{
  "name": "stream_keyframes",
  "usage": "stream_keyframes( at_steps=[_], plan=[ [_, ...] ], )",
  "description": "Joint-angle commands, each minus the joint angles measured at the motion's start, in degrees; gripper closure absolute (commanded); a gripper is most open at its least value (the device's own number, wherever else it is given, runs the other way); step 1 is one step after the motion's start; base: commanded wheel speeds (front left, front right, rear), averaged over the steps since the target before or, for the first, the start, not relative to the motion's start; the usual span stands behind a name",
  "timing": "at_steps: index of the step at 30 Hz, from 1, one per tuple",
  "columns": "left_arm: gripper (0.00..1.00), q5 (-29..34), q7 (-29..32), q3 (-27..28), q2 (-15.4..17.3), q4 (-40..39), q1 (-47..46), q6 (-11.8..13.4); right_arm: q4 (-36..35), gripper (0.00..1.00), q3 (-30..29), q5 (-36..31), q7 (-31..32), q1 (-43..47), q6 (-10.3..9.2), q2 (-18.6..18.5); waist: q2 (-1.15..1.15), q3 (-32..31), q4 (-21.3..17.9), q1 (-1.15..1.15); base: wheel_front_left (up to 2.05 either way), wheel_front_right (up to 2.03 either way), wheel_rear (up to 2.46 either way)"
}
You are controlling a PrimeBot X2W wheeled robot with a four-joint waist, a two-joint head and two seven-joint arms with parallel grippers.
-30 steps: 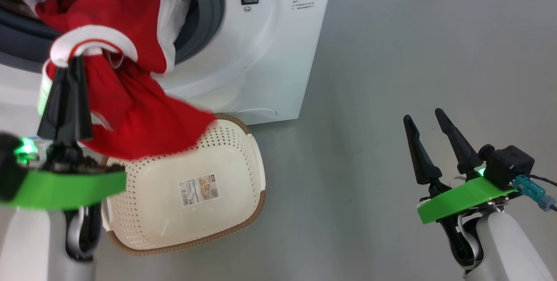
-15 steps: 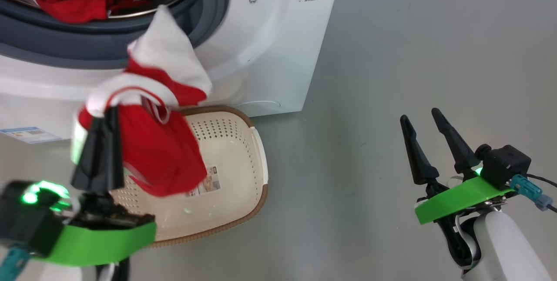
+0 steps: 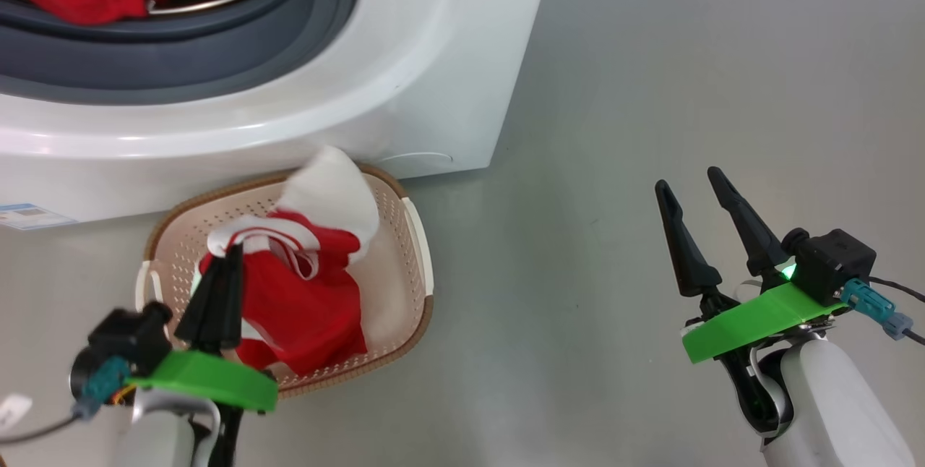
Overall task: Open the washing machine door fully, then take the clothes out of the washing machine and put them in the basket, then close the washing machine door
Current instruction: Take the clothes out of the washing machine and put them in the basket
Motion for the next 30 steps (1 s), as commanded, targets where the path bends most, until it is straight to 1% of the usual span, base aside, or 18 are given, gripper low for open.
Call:
stream_keyframes(
  at_steps=[1, 3, 4, 8, 13, 22, 30],
  plan=[
    [1.00, 0.2, -0.7, 1.8, 1.1, 0.7, -2.8, -0.5, -1.5, 0.00, 1.5, -0.3, -0.7, -0.4, 0.09, 0.0, 0.00, 0.7, -0.5, 0.00, 0.00, 0.00, 0.00],
    [1.00, 0.5, -0.7, 1.7, 1.1, 4.4, -4.8, -0.8, -1.6, 0.00, 1.6, -0.2, -0.7, -0.6, 0.09, 0.1, 0.00, 1.4, -1.0, 0.00, 0.00, 0.00, 0.00],
    [1.00, 0.5, -0.7, 1.1, 1.4, 12.2, -8.7, -1.1, -1.6, 0.00, 1.7, -0.1, -0.7, -1.3, 0.09, 0.6, 0.00, 3.0, -2.1, 0.00, 0.00, 0.00, 0.00],
    [1.00, 0.9, -0.7, 0.3, 2.4, 20.6, -12.9, -1.2, -1.9, 0.00, 2.1, -0.2, -0.7, -2.1, 0.09, 1.4, 0.00, 5.2, -3.4, 0.00, 0.00, 0.00, 0.00],
    [1.00, 0.4, -0.7, -2.7, 3.7, 29.9, -17.9, -1.3, -2.2, 0.00, 2.8, -0.2, -0.7, -3.4, 0.09, 2.4, 0.00, 8.5, -5.1, 0.00, 0.00, 0.00, 0.00],
    [1.00, -1.9, -0.7, -8.2, 5.7, 43.2, -26.7, -1.3, -2.7, 0.00, 3.4, -0.1, -0.7, -6.1, 0.09, 3.9, 0.00, 15.1, -7.5, 0.00, 0.00, 0.00, 0.00],
    [1.00, -3.9, -0.7, -12.7, 6.6, 49.5, -31.8, -1.3, -3.0, 0.00, 3.7, 0.0, -0.7, -7.7, 0.09, 4.7, 0.00, 19.3, -8.4, 0.00, 0.00, 0.00, 0.00]
  ],
)
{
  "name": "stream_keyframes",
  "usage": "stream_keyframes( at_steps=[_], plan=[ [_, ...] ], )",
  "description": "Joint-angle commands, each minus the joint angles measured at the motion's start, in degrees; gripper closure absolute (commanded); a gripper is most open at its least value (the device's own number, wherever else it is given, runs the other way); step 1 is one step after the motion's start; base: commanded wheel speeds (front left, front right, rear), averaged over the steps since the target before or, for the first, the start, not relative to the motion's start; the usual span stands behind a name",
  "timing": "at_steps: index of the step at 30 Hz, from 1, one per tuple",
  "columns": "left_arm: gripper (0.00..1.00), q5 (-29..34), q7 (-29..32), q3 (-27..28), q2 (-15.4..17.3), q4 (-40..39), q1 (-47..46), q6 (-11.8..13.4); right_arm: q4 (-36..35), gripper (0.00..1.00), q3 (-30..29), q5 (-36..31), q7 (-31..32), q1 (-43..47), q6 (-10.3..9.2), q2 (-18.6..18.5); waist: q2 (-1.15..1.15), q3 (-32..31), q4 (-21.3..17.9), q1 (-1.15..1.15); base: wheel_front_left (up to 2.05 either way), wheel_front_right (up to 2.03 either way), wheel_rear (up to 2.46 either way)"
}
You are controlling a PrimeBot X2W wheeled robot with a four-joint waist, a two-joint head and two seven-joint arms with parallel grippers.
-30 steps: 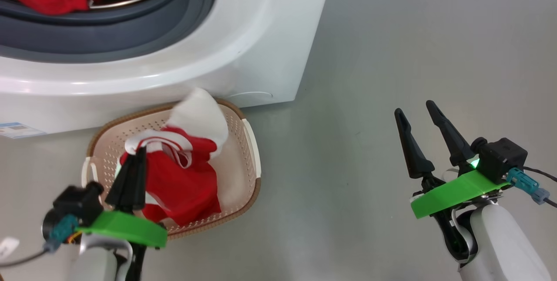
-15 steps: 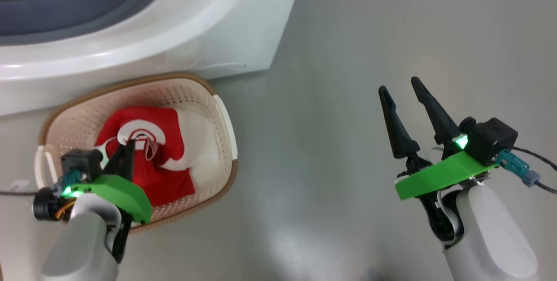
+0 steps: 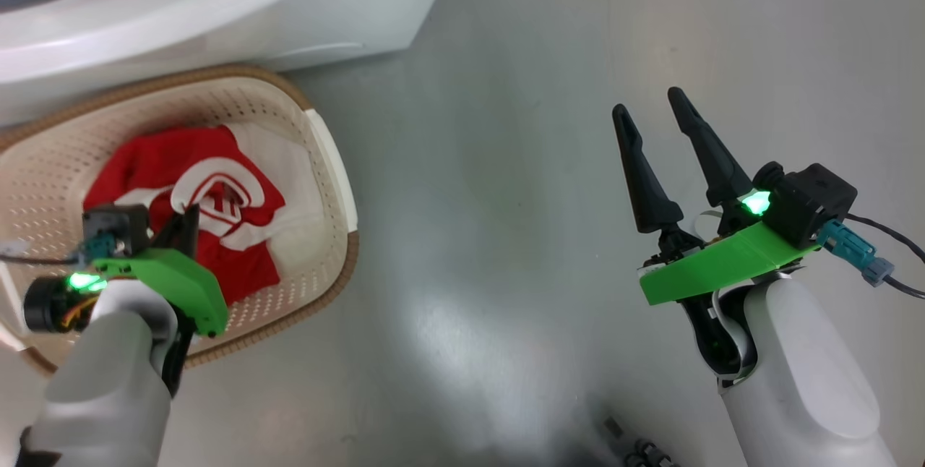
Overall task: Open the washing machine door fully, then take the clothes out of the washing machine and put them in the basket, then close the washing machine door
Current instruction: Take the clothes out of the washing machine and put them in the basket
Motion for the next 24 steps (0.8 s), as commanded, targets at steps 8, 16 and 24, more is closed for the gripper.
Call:
stream_keyframes(
  at_steps=[8, 16, 24],
  plan=[
    [0.92, -3.3, -0.2, -3.2, 2.9, 4.5, -3.8, -0.2, -1.5, 0.00, 1.7, -0.1, -0.7, -0.4, 0.09, 1.0, 0.00, 4.0, -1.2, 0.00, 0.00, 0.00, 0.00],
    [0.00, -5.9, -0.4, -5.4, 3.3, 5.5, -4.8, -0.2, -1.2, 0.00, 1.7, -0.2, -0.7, -0.6, 0.09, 1.3, 0.00, 3.6, -1.2, 0.00, 0.00, 0.00, 0.00],
    [0.00, -9.1, -0.6, -6.7, 2.7, 5.5, -4.2, -0.2, -0.7, 0.00, 1.3, -0.4, -0.7, -0.2, 0.09, 0.8, 0.00, 1.7, 0.0, 0.00, 0.00, 0.00, 0.00]
  ],
)
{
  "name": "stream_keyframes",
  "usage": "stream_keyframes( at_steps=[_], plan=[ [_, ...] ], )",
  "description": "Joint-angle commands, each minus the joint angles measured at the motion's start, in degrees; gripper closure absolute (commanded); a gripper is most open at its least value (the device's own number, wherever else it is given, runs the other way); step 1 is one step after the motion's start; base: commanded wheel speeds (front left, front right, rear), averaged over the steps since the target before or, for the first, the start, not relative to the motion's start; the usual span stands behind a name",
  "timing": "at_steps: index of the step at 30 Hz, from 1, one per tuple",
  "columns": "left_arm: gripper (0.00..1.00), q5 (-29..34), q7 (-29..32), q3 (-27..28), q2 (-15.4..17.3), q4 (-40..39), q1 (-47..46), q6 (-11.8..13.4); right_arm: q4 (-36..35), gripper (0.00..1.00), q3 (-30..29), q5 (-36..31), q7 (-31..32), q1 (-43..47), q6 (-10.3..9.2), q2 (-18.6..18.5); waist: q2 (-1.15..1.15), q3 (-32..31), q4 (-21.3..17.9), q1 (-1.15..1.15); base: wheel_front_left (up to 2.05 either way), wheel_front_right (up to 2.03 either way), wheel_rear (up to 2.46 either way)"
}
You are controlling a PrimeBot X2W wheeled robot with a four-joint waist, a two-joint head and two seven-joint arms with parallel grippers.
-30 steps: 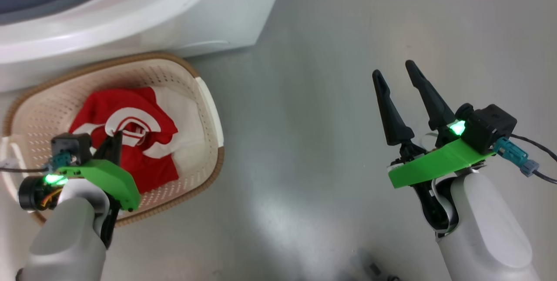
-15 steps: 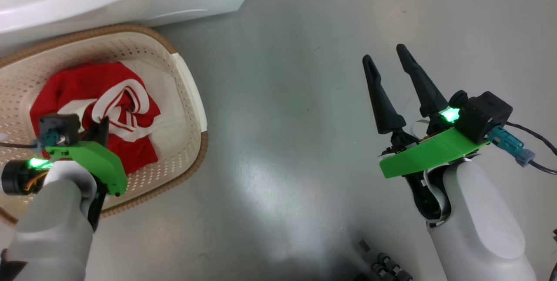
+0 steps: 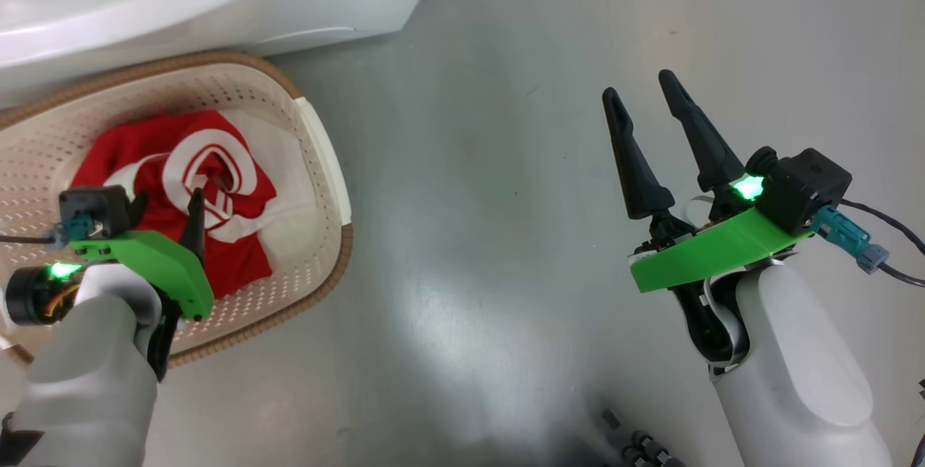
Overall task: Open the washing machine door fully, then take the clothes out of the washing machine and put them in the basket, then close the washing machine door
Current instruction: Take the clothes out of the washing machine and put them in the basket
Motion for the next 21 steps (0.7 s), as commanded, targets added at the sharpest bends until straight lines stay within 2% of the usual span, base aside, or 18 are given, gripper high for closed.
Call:
stream_keyframes(
  at_steps=[1, 11, 21],
  plan=[
    [0.00, -0.6, -0.7, 0.8, 1.5, -0.4, 1.0, -0.2, -0.9, 0.00, 0.6, -0.4, -0.7, 1.9, 0.09, -0.2, 0.00, -0.8, 0.6, 0.00, 0.00, 0.00, 0.00],
    [0.00, -3.6, -0.7, 1.5, 2.1, -5.3, 4.7, -0.2, 0.0, 0.00, 1.1, -0.5, -0.7, 2.9, 0.09, -1.4, 0.00, -5.7, 2.7, 0.00, 0.00, 0.00, 0.00],
    [0.00, -3.3, -0.7, 5.3, 2.4, -11.2, 8.6, -0.2, 1.2, 0.00, 2.2, -0.4, -0.7, 4.7, 0.09, -3.1, 0.00, -10.9, 4.8, 0.00, 0.00, 0.00, 0.00]
  ],
)
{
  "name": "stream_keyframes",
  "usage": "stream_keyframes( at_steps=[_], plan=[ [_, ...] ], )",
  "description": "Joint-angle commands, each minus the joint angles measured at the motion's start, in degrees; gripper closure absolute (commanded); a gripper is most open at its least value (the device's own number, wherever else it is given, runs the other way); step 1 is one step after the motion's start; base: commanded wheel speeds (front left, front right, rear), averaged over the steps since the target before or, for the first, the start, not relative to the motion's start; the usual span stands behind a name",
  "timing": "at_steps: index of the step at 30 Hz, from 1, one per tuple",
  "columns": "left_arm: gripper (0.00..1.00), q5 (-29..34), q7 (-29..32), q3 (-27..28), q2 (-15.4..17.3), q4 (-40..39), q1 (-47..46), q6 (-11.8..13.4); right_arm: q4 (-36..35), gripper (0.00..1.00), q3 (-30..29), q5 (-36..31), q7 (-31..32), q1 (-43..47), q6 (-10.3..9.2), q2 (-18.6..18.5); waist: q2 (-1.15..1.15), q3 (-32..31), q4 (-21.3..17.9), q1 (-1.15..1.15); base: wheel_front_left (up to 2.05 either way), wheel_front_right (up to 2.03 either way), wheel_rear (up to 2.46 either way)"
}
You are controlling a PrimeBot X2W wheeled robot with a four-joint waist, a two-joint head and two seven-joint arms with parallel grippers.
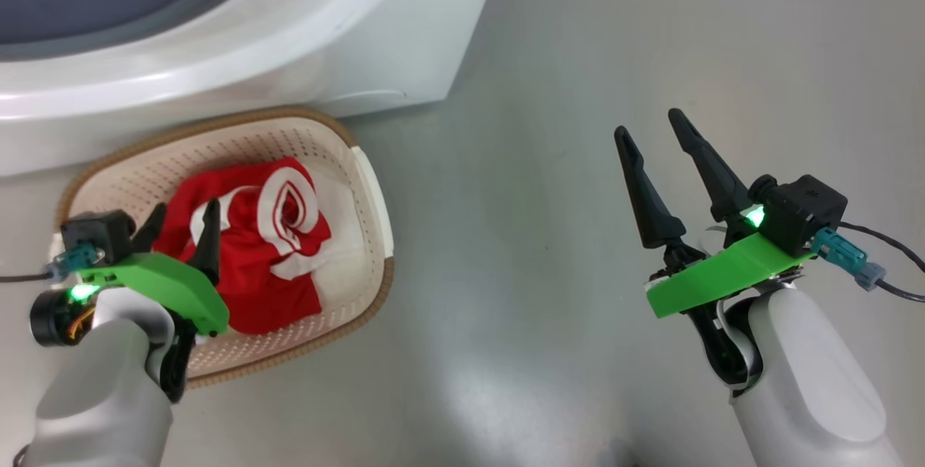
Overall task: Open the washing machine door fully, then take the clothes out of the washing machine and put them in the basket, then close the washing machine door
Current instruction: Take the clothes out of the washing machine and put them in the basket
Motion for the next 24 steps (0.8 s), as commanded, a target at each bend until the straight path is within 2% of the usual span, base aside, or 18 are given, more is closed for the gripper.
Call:
stream_keyframes(
  at_steps=[1, 9, 24],
  plan=[
    [0.00, 0.6, -0.7, 2.7, 2.0, -1.6, 2.1, -0.2, -0.8, 0.00, 1.5, -0.4, -0.7, 2.2, 0.09, -0.4, 0.00, -2.6, 1.5, 0.00, 0.00, 0.00, 0.00],
    [0.00, 3.9, -0.7, 7.7, 1.4, -5.9, 5.9, -0.2, -0.1, 0.00, 1.7, -0.1, -0.7, 3.4, 0.09, -1.4, 0.00, -6.9, 2.6, 0.00, 0.00, 0.00, 0.00],
    [0.00, 12.9, -0.7, 19.3, -1.0, -20.4, 17.5, -0.2, 0.9, 0.00, 1.4, 0.6, -0.7, 8.4, 0.09, -3.1, 0.00, -16.5, 4.9, 0.00, 0.00, 0.00, 0.00]
  ],
)
